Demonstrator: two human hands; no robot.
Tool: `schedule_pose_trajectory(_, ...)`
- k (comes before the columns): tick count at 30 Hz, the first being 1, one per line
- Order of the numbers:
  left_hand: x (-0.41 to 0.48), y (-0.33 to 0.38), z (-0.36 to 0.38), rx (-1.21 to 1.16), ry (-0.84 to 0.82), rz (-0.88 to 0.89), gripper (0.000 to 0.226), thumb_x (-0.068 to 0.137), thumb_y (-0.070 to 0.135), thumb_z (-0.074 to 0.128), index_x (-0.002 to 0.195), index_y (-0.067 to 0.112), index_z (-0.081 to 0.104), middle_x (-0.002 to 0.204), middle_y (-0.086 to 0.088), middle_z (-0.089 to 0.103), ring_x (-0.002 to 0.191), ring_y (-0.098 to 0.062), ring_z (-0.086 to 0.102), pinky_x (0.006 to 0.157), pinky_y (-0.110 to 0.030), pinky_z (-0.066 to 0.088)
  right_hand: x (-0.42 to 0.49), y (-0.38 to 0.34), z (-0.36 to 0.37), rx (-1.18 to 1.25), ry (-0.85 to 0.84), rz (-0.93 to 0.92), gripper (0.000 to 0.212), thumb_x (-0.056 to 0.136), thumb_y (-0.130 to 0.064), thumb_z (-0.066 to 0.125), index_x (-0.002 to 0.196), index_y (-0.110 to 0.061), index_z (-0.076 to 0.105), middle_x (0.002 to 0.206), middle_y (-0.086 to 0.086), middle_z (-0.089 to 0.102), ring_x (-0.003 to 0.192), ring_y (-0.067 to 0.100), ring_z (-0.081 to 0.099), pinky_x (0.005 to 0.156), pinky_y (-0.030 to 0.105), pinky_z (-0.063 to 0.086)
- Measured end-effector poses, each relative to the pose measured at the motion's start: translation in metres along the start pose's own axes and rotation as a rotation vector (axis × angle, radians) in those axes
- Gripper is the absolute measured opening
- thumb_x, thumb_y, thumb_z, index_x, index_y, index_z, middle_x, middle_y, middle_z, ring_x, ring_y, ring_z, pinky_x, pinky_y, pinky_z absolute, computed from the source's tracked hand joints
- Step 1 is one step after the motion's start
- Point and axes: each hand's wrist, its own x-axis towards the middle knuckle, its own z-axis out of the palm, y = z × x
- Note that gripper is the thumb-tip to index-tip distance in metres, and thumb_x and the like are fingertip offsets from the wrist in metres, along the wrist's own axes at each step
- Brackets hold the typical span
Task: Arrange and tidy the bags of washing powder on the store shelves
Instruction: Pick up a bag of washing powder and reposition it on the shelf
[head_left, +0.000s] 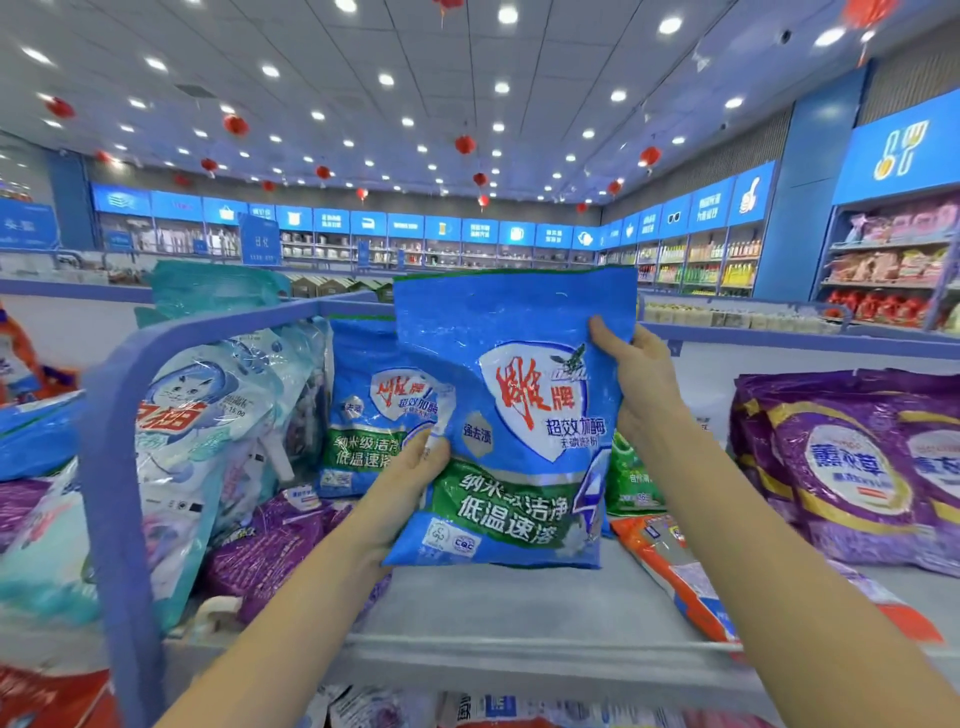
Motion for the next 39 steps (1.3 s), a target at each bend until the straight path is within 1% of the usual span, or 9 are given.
schedule_pose_trajectory(5,-0.008,-0.016,-0.004,-0.105,0.013,-0.147,0.029,0.086,0.032,0.062,0.107,0.013,0.059,0.096,-0.003,0.070,0.076,-0.015,0.065,0.071,-0.029,0.053,-0.014,-0.003,0.013,0.001,0.076,-0.093,0.013,0.092,-0.013,0.058,0.080,-0.016,0.063,0.076,0.003,0.068,0.079,0.030,0.063,0.080,0.053,0.053)
schedule_pose_trajectory(12,-0.017,-0.052,0.010,0.364,-0.052,-0.112,0.118,0.043,0.033,0.089,0.131,0.047,0.012,0.127,0.005,0.057,0.109,-0.013,0.063,0.097,-0.033,0.049,-0.019,0.002,0.010,-0.032,0.128,-0.060,0.015,0.094,-0.015,0.055,0.081,-0.009,0.061,0.079,0.012,0.058,0.077,0.030,0.057,0.078,0.050,0.050)
schedule_pose_trajectory(16,0.001,-0.055,-0.010,0.461,0.088,-0.166,0.110,0.032,0.046,0.091,0.129,0.021,0.045,0.117,-0.008,0.065,0.100,-0.018,0.066,0.092,-0.036,0.053,-0.016,0.009,-0.026,-0.111,0.220,-0.022,0.017,0.093,-0.015,0.057,0.084,-0.001,0.062,0.072,0.005,0.056,0.067,0.022,0.054,0.075,0.042,0.046)
schedule_pose_trajectory(19,-0.003,-0.058,-0.011,0.468,0.112,-0.156,0.074,0.042,0.024,0.093,0.108,0.013,0.061,0.103,-0.008,0.072,0.086,-0.015,0.069,0.078,-0.026,0.056,-0.022,0.019,-0.048,-0.261,0.128,0.027,0.012,0.092,-0.012,0.058,0.081,-0.015,0.061,0.078,0.002,0.061,0.067,0.013,0.062,0.075,0.039,0.047)
schedule_pose_trajectory(24,-0.005,-0.061,-0.008,0.410,0.117,-0.109,0.062,0.059,0.000,0.086,0.113,0.015,0.058,0.106,-0.005,0.070,0.092,-0.015,0.069,0.078,-0.023,0.055,-0.011,-0.030,-0.045,-0.783,-0.074,-0.418,0.030,0.088,-0.021,0.065,0.116,-0.017,0.055,0.102,-0.011,0.060,0.095,0.007,0.055,0.081,0.012,0.042)
schedule_pose_trajectory(27,-0.009,-0.056,-0.003,0.397,0.102,-0.084,0.061,0.062,-0.002,0.083,0.112,0.019,0.056,0.105,-0.002,0.070,0.089,-0.011,0.069,0.075,-0.019,0.053,-0.001,-0.052,-0.012,-1.150,-0.225,-0.641,0.051,0.085,-0.040,0.064,0.129,-0.016,0.051,0.112,-0.003,0.062,0.104,0.015,0.054,0.090,0.031,0.042)
schedule_pose_trajectory(30,-0.012,-0.050,0.000,0.375,0.073,-0.066,0.062,0.062,-0.008,0.081,0.110,0.021,0.055,0.098,0.003,0.071,0.081,-0.005,0.070,0.068,-0.016,0.052,0.009,-0.050,0.021,-1.447,-0.393,-0.465,0.059,0.085,-0.054,0.056,0.131,-0.017,0.050,0.118,0.001,0.062,0.109,0.022,0.056,0.093,0.042,0.045)
schedule_pose_trajectory(34,-0.015,-0.049,-0.003,0.352,0.050,-0.087,0.066,0.060,-0.011,0.082,0.112,0.018,0.055,0.093,0.002,0.074,0.084,-0.011,0.070,0.071,-0.020,0.053,0.015,-0.032,0.039,-1.426,-0.458,-0.489,0.027,0.089,-0.039,0.062,0.098,-0.015,0.067,0.087,-0.002,0.062,0.080,0.015,0.054,0.077,0.038,0.052)
schedule_pose_trajectory(39,-0.015,-0.045,-0.002,0.335,0.012,-0.114,0.052,0.064,-0.008,0.080,0.108,0.007,0.058,0.093,-0.002,0.075,0.082,-0.011,0.070,0.068,-0.020,0.053,0.024,-0.040,0.042,-1.182,-0.117,-0.683,0.014,0.086,-0.032,0.066,0.083,-0.019,0.069,0.076,-0.006,0.061,0.072,0.011,0.052,0.054,0.020,0.033)
